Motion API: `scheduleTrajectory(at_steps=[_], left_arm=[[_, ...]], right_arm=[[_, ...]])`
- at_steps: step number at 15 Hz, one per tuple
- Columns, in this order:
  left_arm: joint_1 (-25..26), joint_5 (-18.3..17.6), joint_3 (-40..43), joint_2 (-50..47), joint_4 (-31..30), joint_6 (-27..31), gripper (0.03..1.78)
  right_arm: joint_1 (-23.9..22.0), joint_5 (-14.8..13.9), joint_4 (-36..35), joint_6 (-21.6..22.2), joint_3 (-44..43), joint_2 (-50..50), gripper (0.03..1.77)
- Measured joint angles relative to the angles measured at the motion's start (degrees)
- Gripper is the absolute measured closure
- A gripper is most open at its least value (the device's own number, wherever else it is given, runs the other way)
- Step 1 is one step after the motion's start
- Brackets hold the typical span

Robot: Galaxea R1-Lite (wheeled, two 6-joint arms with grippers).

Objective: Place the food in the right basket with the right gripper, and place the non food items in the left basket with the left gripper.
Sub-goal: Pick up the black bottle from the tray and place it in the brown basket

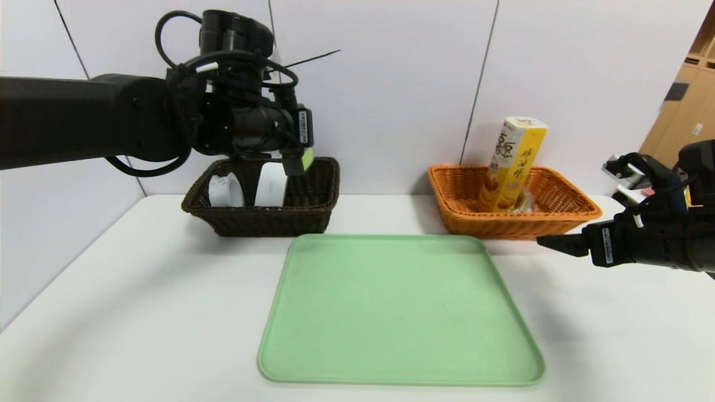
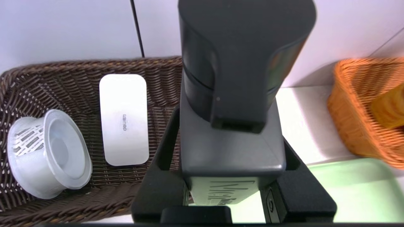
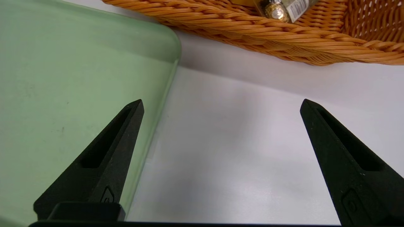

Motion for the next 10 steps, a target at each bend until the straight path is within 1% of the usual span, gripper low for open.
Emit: scheduleTrajectory(at_steps=[4, 8, 10], left_arm=[[1.8, -1.3, -0.6, 4.8, -2.0, 0.1, 1.20], [3.1, -1.3, -1.9, 9.5, -2.8, 0.3, 1.20], [3.1, -1.3, -2.6, 11.8, -4.8, 0.3, 1.20]], right_arm=[[-0.2, -0.4, 0.9, 0.2, -2.9, 1.3, 0.09], [-0.4, -0.4, 0.8, 0.1, -3.5, 2.2, 0.09], [-0.5, -0.3, 0.6, 0.1, -3.6, 2.5, 0.09]])
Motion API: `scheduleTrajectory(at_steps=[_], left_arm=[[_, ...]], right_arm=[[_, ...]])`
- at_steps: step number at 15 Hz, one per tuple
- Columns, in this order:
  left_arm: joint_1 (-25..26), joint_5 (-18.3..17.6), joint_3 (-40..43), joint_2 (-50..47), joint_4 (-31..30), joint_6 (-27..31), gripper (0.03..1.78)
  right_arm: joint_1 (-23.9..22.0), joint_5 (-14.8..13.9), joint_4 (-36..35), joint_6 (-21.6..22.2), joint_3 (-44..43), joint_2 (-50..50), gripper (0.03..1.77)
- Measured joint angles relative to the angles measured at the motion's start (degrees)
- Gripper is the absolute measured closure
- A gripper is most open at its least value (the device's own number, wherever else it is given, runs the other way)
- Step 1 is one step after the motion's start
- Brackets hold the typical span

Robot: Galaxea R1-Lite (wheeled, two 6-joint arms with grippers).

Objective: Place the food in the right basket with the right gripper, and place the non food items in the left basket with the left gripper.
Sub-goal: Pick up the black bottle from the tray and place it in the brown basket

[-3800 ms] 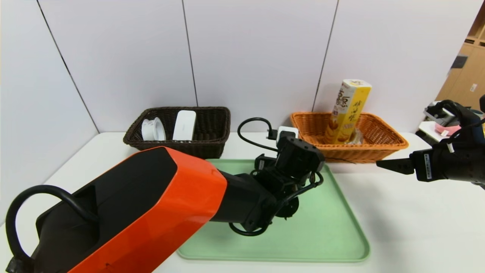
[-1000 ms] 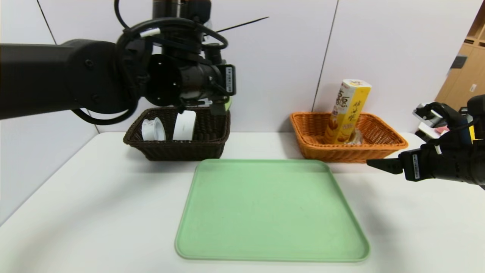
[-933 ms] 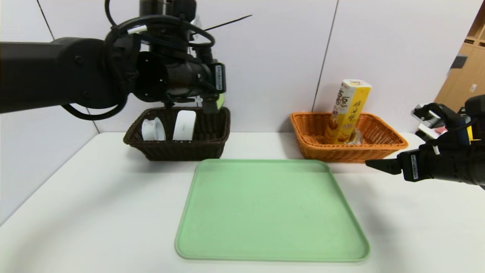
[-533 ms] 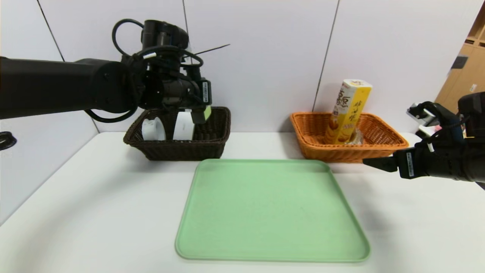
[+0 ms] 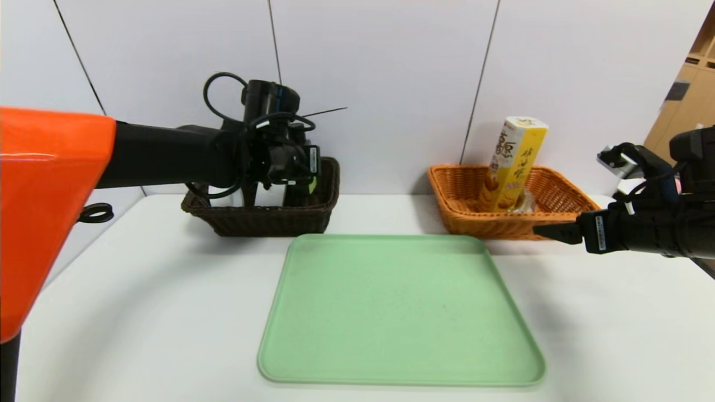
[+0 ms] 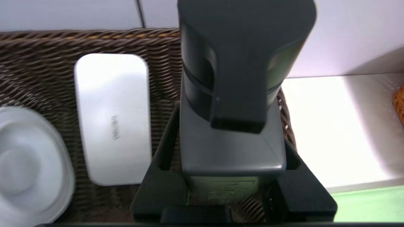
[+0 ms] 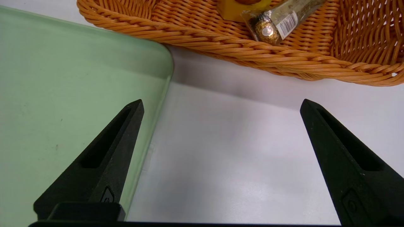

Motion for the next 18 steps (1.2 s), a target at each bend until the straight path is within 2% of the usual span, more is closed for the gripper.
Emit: scheduleTrajectory(at_steps=[6, 8, 11, 15, 18], left_arm=[[0.1, 0.2, -2.0, 4.1, -0.4, 0.1, 1.20], [0.2, 0.3, -2.0, 4.7, -0.6, 0.0, 0.93], [0.2, 0.4, -2.0, 5.0, -0.6, 0.1, 0.67], [0.4, 0.6, -2.9, 2.9, 0.4, 0.1, 0.44], [0.4, 0.7, -5.9, -3.7, 5.8, 1.8, 0.34]], right_arm=[[-0.4, 0.1, 0.0, 0.0, -0.2, 0.1, 0.09], [-0.5, 0.2, 0.0, 0.0, -0.1, 0.2, 0.09], [-0.6, 0.4, 0.0, 0.0, 0.0, 0.2, 0.09], [-0.6, 0.4, -0.2, 0.0, 0.2, 0.2, 0.09], [-1.2, 0.1, 0.8, 0.1, -1.4, -0.3, 0.09]])
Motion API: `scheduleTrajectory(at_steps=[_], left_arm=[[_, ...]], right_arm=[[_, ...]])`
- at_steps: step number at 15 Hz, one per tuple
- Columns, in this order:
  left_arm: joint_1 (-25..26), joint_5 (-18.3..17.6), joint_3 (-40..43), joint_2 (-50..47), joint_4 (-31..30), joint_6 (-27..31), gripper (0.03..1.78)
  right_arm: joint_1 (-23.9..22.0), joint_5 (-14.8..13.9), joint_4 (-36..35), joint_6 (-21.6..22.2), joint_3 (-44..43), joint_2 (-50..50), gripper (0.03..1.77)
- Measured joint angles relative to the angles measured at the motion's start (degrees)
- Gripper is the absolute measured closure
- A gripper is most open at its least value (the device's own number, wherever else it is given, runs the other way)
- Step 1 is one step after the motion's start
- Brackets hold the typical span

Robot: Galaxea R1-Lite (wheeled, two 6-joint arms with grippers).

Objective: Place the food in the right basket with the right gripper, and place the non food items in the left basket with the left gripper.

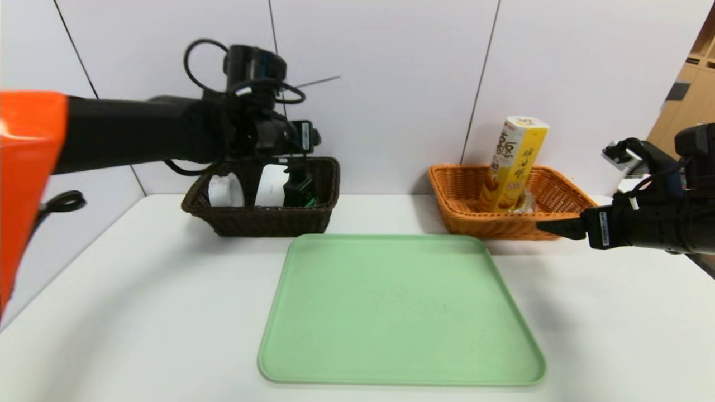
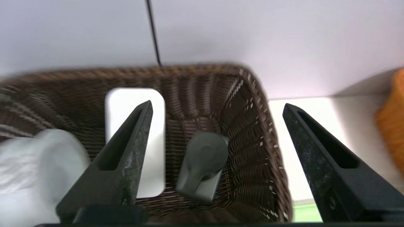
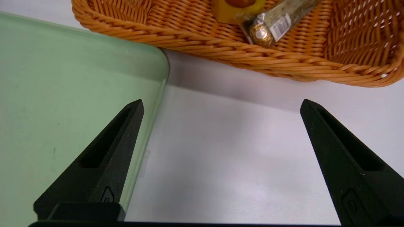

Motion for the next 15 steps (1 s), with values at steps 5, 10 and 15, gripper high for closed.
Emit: scheduleTrajectory(at_steps=[5, 10, 15], left_arm=[[0.0, 1.5, -1.9, -18.7, 31.0, 0.8, 0.23], [5.7, 2.4, 6.8, -41.7, 48.3, -1.5, 0.17], [15.3, 2.5, 27.3, -68.2, 49.4, -0.6, 0.14]], right_arm=[[-3.2, -0.1, 18.4, 0.0, -16.1, -1.2, 0.09], [-5.1, -1.0, 56.6, 0.2, -31.6, -5.2, 0.09], [-5.4, -1.5, 62.8, 1.7, -23.5, -22.1, 0.09]])
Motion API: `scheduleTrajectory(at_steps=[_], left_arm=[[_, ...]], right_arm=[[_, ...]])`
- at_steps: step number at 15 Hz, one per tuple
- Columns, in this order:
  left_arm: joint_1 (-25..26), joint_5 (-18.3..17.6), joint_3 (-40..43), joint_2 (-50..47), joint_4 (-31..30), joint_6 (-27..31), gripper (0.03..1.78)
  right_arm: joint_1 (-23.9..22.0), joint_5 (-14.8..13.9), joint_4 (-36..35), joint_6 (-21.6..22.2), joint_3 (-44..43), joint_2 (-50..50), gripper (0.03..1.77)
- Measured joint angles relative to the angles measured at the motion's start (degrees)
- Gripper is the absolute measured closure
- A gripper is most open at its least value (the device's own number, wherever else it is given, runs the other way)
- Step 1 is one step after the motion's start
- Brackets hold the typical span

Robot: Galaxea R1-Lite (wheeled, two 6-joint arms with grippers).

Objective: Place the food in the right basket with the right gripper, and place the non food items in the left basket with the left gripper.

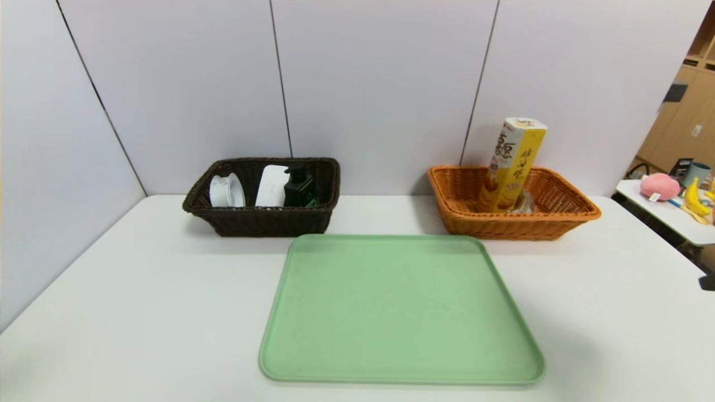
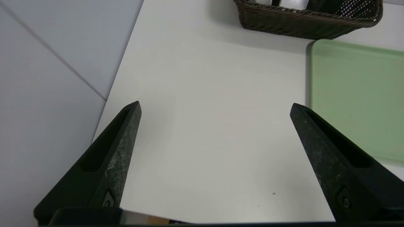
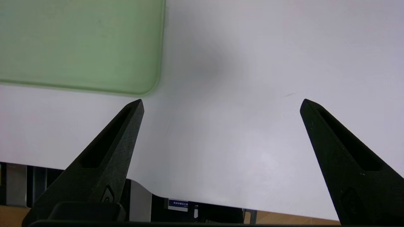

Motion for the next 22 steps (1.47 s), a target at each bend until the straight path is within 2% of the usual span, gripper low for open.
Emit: scheduleTrajectory(at_steps=[3, 6, 9, 10, 12, 15, 16, 18, 22], left_arm=[[2.3, 0.0, 12.2, -15.8, 0.2, 2.0, 0.14], [3.2, -0.7, 19.2, -27.4, -0.2, 7.2, 0.13], [3.5, -7.4, 21.7, -31.4, -2.3, 9.0, 0.12], [3.6, -8.1, 22.9, -32.0, -3.5, 8.9, 0.12], [3.6, -5.5, 24.9, -32.7, -4.7, 7.4, 0.12], [5.0, -5.2, 24.5, -32.8, -5.9, 8.6, 0.12], [7.0, -6.0, 24.6, -32.7, -6.4, 10.1, 0.12], [9.8, -10.8, 25.7, -33.9, -6.6, 11.9, 0.12], [9.2, -17.2, 31.0, -40.2, -10.9, 12.5, 0.12]], right_arm=[[-0.1, -2.2, -1.3, 0.9, 7.5, -14.1, 0.09], [-0.2, -4.5, -7.7, 1.2, 17.1, -29.2, 0.09], [-0.2, -5.1, -18.0, 0.9, 26.8, -42.2, 0.09], [-0.1, -5.3, -20.6, 1.1, 28.5, -45.2, 0.09], [1.2, -5.2, -22.5, 1.3, 29.0, -48.1, 0.09], [5.1, -6.1, -22.3, 0.3, 29.7, -50.3, 0.09], [5.2, -6.2, -22.4, -0.4, 30.8, -51.1, 0.09], [5.3, -6.7, -22.6, -1.8, 33.5, -53.8, 0.09], [5.7, -8.4, -23.1, -3.2, 37.8, -62.2, 0.09]])
